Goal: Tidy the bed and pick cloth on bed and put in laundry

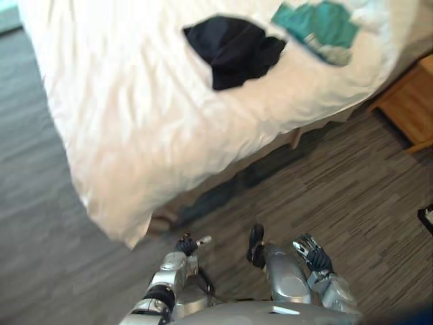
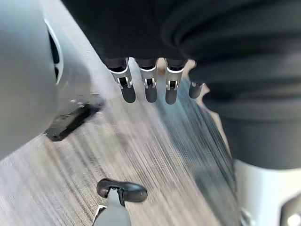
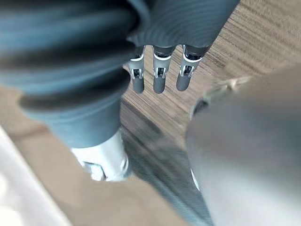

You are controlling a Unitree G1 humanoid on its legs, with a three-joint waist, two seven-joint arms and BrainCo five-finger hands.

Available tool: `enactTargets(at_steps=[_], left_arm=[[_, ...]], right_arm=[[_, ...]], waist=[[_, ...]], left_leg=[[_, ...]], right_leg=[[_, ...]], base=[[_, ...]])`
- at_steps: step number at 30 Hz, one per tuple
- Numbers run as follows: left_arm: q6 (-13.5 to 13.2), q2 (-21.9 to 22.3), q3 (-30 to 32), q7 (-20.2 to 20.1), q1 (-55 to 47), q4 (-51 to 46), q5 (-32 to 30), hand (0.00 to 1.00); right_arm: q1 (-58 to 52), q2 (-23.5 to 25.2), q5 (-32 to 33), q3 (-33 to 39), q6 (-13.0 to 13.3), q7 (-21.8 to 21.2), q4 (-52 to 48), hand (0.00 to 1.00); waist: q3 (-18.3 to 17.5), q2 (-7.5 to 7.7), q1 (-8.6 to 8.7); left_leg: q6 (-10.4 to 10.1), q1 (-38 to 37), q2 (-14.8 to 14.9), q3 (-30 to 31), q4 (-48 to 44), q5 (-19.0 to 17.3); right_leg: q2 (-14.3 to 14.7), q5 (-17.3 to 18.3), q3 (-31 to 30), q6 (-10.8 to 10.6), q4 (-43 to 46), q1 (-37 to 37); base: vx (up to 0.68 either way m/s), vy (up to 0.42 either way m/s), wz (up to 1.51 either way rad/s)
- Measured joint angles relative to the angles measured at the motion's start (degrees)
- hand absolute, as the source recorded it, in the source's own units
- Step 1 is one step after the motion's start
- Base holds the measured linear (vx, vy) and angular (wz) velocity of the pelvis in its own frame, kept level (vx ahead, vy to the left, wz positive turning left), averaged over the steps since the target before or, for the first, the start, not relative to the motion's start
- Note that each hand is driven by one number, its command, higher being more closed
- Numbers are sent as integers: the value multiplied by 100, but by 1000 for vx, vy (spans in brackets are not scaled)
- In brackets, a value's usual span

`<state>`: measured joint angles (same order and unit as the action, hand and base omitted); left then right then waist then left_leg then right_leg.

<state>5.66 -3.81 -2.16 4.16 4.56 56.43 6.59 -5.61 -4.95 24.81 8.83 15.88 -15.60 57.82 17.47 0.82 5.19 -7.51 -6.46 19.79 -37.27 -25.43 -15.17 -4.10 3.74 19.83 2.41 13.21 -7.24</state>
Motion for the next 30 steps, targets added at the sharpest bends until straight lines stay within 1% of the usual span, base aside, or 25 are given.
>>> enactTargets(at_steps=[2, 3, 4, 5, 6, 7, 8, 9, 10, 11, 12, 14, 15, 16, 17, 19, 20, 21, 22, 23, 24, 26, 27, 28, 30], left_arm=[[-22, 29, -1, 22, -136, 4, -108, 0], [-137, 78, 8, 175, -310, 1, -12, 0], [-271, 106, 5, 272, -357, -1, 39, 0], [-325, 108, 6, 307, -390, 2, 83, 0], [-432, 77, 35, 333, -430, 23, 89, 0], [-533, 15, 74, 329, -540, 81, 91, 0], [-601, -12, 137, 306, -607, 136, 80, 0], [-753, -16, 373, 215, -738, 175, 105, 0], [-931, 34, 454, 146, -835, 192, 121, 0], [-1010, -22, 486, 81, -867, 229, 151, 0], [-1118, -80, 505, 14, -918, 239, 246, 0], [-1214, -104, 502, -160, -852, 224, 296, 0], [-1218, -65, 492, -270, -853, 234, 262, 0], [-1234, 25, 496, -386, -768, 232, 128, 0], [-1254, 63, 494, -397, -729, 229, 85, 0], [-1248, 160, 521, -375, -746, 223, 72, 0], [-1224, 236, 536, -339, -842, 217, 85, 0], [-1183, 268, 508, -279, -902, 215, 115, 0], [-1132, 224, 496, -249, -902, 219, 119, 0], [-986, 200, 426, -187, -877, 233, 129, 0], [-950, 211, 408, -156, -846, 239, 133, 0], [-852, 190, 267, -108, -790, 236, 158, 0], [-824, 148, 227, -54, -783, 231, 158, 0], [-809, 143, 232, 10, -789, 233, 155, 0], [-780, 97, 297, 137, -795, 226, 156, 0]], right_arm=[[-186, -4, -123, 111, -67, 25, 16, 0], [-383, -54, -269, 132, -80, 90, 61, 0], [-483, -67, -337, 158, -77, 134, 79, 0], [-494, -115, -376, 192, -72, 163, 104, 0], [-450, -211, -376, 263, -37, 178, 188, 0], [-423, -250, -377, 314, -18, 175, 238, 0], [-423, -251, -378, 327, 17, 156, 248, 0], [-430, -248, -381, 371, 72, 100, 246, 0], [-401, -377, -399, 418, 84, 71, 262, 0], [-368, -345, -437, 436, 52, 75, 329, 0], [-454, -327, -489, 442, -17, 70, 347, 0], [-684, -291, -484, 486, -123, 150, 333, 0], [-774, -245, -435, 498, -122, 188, 264, 0], [-922, -155, -386, 519, -67, 186, 160, 0], [-918, -104, -370, 517, -50, 178, 138, 0], [-833, 14, -377, 541, 44, 122, 61, 0], [-754, -3, -513, 478, 93, 89, 5, 0], [-711, -9, -621, 410, 128, 68, -28, 0], [-714, -6, -622, 383, 131, 66, -17, 0], [-693, -2, -617, 297, 115, 78, 3, 0], [-672, 2, -615, 244, 101, 79, 15, 0], [-637, -14, -591, 159, 10, 87, 62, 0], [-634, -11, -590, 127, -96, 110, 81, 0], [-620, -11, -592, 123, -137, 113, 97, 0], [-533, -34, -601, 78, -189, 118, 177, 0]], waist=[[-95, -97, 15], [-216, -100, 3], [-331, -105, -20], [-398, -162, -70], [-434, -267, -175], [-477, -344, -180], [-479, -347, -179], [-515, -353, -180], [-742, -579, -270], [-795, -568, -312], [-827, -486, -176], [-915, -329, -161], [-976, -342, -158], [-1035, -314, -117], [-1041, -343, -117], [-1044, -427, -238], [-1028, -453, -228], [-1000, -418, -172], [-988, -385, -156], [-1000, -338, -165], [-988, -341, -163], [-961, -307, -163], [-969, -269, -183], [-988, -255, -185], [-979, -231, -291]], left_leg=[[-22, -27, 244, 139, -814, 174], [127, 417, 398, 914, -2017, 756], [50, 708, 122, 1557, -2211, 497], [62, 789, -84, 1906, -2105, 300], [129, 720, -447, 2302, -1574, 54], [247, 596, -675, 2644, -782, -25], [271, 495, -783, 2810, -356, -34], [367, 312, -971, 3151, 455, -62], [318, 323, -923, 3420, 1115, -153], [383, 338, -914, 3153, 1118, -184], [397, 204, -904, 2905, 1286, -177], [379, -131, -1028, 2613, 1565, -87], [309, -247, -1076, 2511, 1674, -19], [282, -290, -1106, 2455, 1733, 21], [276, -319, -1099, 2355, 1759, 32], [259, -469, -1068, 1853, 1847, 72], [265, -543, -1093, 1640, 1872, 75], [268, -701, -1163, 1555, 1944, 72], [271, -760, -1196, 1561, 1958, 69], [273, -760, -1227, 1631, 1892, 70], [274, -731, -1207, 1673, 1851, 70], [362, -630, -1186, 1902, 1693, 124], [448, -560, -1192, 2101, 1584, 203], [447, -522, -1197, 2145, 1536, 222], [429, -364, -1227, 2194, 1161, 239]], right_leg=[[44, 42, -70, -2, -115, 331], [101, -35, -514, -52, -310, 597], [96, -113, -797, -119, -416, 617], [92, -178, -1032, -182, -506, 597], [135, -274, -1498, -300, -681, 559], [212, -330, -1924, -383, -889, 548], [255, -346, -2141, -408, -966, 532], [396, -372, -2622, -449, -1138, 436], [661, -499, -2896, -508, -1350, 245], [631, -540, -2896, -480, -1266, 113], [568, -510, -2780, -494, -720, -41], [324, -423, -2584, -495, -608, 308], [281, -546, -2595, -585, -978, 470], [299, -572, -2591, -591, -981, 424], [316, -577, -2516, -585, -873, 315], [347, -513, -1931, -383, -315, -63], [305, -364, -1408, -178, 103, -257], [282, -165, -1091, -119, 475, -370], [276, -98, -1106, -127, 549, -373], [321, -82, -1140, -134, 282, -239], [350, -128, -1136, -126, 123, -175], [375, -313, -1137, -115, -334, 48], [383, -548, -1145, -151, -863, 308], [387, -638, -1151, -155, -1041, 371], [379, -772, -1277, -172, -1426, 472]], base=[[84, 43, -75], [106, 62, -110], [118, 95, -130], [83, 142, -174], [62, 195, -218], [31, 207, -228], [-5, 282, -232], [-20, 240, -253], [-18, 291, -260], [71, 229, -201], [187, 269, -121], [229, 201, -71], [172, 145, -37], [162, 110, -35], [136, 75, -60], [89, 34, -95], [63, -13, -84], [66, -29, -69], [87, -20, -47], [81, -30, -26], [74, -37, -17], [29, -44, 6], [10, -25, 8], [0, 0, 0], [-28, 18, -26]])
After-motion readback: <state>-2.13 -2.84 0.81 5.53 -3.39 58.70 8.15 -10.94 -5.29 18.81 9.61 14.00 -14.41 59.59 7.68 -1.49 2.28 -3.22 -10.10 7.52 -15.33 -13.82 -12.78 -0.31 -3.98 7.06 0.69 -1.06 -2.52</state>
